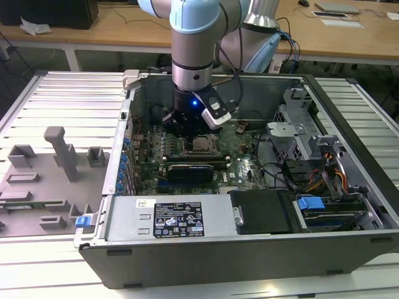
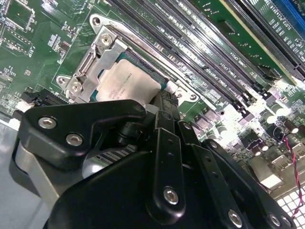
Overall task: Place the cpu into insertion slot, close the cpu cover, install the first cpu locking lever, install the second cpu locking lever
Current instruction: 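Close the cpu cover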
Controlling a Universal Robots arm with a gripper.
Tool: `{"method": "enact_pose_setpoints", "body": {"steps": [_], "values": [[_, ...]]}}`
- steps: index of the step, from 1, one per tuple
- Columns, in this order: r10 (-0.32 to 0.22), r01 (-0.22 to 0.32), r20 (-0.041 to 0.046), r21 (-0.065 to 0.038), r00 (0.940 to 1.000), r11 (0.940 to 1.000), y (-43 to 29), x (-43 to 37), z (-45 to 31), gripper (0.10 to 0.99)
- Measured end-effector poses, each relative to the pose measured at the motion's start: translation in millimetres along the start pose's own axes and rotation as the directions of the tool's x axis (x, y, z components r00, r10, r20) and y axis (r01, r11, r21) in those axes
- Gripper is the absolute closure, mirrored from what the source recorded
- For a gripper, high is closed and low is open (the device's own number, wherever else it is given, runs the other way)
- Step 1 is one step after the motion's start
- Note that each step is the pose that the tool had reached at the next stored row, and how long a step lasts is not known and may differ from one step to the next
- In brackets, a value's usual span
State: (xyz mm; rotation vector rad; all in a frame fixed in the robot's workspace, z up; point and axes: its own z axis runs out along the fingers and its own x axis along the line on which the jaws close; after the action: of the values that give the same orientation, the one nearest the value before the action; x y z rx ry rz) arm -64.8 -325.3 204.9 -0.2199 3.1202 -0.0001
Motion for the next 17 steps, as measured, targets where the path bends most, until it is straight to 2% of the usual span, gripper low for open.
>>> {"method": "enact_pose_setpoints", "body": {"steps": [4, 11, 14, 16, 17], "values": [[0.0, 0.0, 0.0003, 0.0, 1.0, 1.0, 0.1, -0.2, -0.5, 0.98], [0.0, 0.0, 0.0001, 0.0, 1.0, 1.0, 0.0, -0.3, -14.4, 0.98], [0.0, 0.0, 0.0, 0.0, 1.0, 1.0, -0.8, -5.5, -15.0, 0.98], [0.0, 0.0, -0.0004, 0.0, 1.0, 1.0, -2.2, -15.8, -14.8, 0.98], [0.0, 0.0, -0.0005, 0.0, 1.0, 1.0, -2.5, -18.0, -14.8, 0.98]]}}
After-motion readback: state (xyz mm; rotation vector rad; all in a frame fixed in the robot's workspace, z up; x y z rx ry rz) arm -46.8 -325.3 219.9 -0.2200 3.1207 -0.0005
